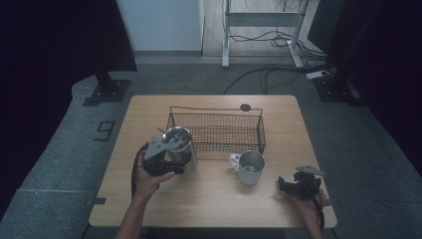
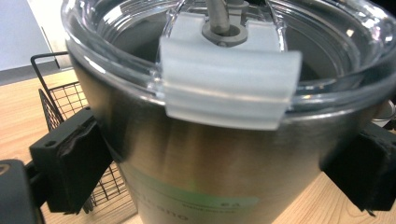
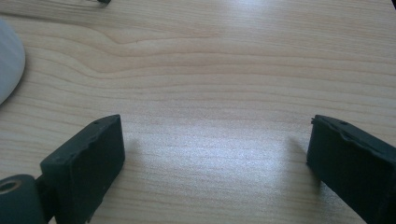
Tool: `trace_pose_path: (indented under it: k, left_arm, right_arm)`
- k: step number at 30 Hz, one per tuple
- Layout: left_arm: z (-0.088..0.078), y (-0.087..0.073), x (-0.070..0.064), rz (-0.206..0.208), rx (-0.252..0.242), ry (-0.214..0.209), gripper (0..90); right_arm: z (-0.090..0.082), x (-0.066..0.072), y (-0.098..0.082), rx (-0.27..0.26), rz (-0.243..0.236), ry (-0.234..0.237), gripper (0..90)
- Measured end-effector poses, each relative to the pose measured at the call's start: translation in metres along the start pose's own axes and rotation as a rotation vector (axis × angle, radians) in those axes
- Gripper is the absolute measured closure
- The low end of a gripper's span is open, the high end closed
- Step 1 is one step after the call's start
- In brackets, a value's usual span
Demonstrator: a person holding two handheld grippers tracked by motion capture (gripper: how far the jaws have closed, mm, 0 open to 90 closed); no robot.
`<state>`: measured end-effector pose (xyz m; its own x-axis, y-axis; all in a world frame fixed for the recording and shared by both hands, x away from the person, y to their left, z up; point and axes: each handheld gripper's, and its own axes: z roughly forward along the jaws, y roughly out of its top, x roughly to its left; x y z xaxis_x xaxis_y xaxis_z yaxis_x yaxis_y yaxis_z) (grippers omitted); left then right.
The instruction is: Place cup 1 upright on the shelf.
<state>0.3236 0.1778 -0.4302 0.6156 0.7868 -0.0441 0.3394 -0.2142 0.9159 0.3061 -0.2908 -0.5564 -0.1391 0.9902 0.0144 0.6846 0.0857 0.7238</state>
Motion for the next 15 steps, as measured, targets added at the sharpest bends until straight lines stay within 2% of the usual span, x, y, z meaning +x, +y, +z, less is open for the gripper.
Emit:
trace_pose_path:
  k: [15]
  left_arm:
    - [-0.0002, 0.0100, 0.0026, -0.003, -0.011, 0.002, 4.3]
  right_arm:
    - [0.0000, 0.0000, 0.0000, 0.000, 0.001, -0.001, 4.0]
